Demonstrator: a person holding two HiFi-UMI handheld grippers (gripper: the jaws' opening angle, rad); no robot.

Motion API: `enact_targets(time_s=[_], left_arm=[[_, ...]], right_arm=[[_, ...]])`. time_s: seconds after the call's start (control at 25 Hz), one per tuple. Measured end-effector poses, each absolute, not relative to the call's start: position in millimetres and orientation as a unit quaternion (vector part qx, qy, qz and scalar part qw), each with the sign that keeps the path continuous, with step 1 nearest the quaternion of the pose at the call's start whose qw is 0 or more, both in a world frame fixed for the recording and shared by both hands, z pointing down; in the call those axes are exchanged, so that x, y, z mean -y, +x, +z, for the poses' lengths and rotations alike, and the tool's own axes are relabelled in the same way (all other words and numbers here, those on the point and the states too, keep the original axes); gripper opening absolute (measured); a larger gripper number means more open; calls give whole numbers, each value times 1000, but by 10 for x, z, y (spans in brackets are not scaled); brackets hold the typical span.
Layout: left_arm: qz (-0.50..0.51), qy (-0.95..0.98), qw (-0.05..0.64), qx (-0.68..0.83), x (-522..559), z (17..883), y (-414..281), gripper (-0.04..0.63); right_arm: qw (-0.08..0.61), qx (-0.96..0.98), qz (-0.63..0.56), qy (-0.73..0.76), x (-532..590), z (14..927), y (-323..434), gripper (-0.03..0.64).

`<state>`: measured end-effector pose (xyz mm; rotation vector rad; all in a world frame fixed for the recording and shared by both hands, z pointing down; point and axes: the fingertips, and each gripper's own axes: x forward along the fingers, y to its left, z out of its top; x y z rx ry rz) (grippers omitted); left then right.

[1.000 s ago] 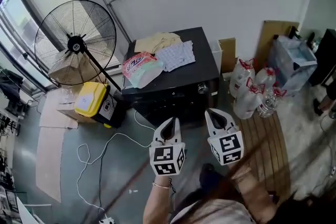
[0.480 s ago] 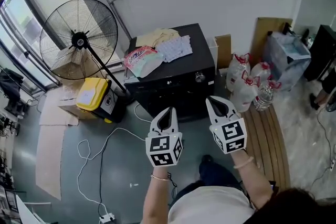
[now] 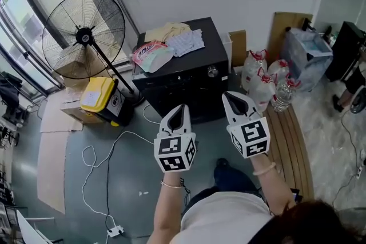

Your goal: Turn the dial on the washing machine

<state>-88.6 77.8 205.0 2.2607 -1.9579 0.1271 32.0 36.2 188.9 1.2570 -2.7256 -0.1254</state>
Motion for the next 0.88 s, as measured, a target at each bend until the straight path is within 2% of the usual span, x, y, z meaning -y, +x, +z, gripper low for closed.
enact_targets(time_s=[0.88], left_arm=[[42,762,71,642,-1028,2016,-787,14]], right_arm=[[57,904,-38,422,-612,1780,394,26]])
